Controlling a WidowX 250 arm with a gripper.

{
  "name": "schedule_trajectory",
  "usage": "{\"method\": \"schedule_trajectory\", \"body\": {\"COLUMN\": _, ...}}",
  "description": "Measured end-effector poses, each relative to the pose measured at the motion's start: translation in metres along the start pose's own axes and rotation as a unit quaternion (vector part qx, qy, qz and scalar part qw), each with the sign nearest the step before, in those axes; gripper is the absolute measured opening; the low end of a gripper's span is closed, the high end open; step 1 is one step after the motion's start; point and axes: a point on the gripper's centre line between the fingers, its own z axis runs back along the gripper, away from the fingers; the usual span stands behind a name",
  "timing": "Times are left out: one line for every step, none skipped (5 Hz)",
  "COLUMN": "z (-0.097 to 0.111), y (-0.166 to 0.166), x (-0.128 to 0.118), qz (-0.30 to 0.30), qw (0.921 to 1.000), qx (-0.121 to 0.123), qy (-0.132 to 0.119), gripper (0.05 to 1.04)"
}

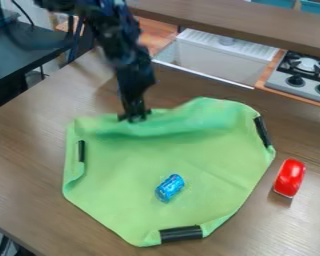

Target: Fold the cloth from left top to the rigth bottom

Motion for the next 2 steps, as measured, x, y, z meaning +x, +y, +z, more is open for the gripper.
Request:
{"method": "schedule_trajectory", "body": {"z": 0.001, "y": -0.028, "x": -0.005, "qz": -0.010, "qw": 0.9998, "qx": -0.009, "qy": 0.017, "gripper": 0.055}}
{"method": "schedule_trajectory", "body": {"z": 0.016, "y": -0.053, "x": -0.002, "qz": -0.024, "qw": 0.9994, "qx": -0.013, "qy": 0.020, "gripper": 0.055}}
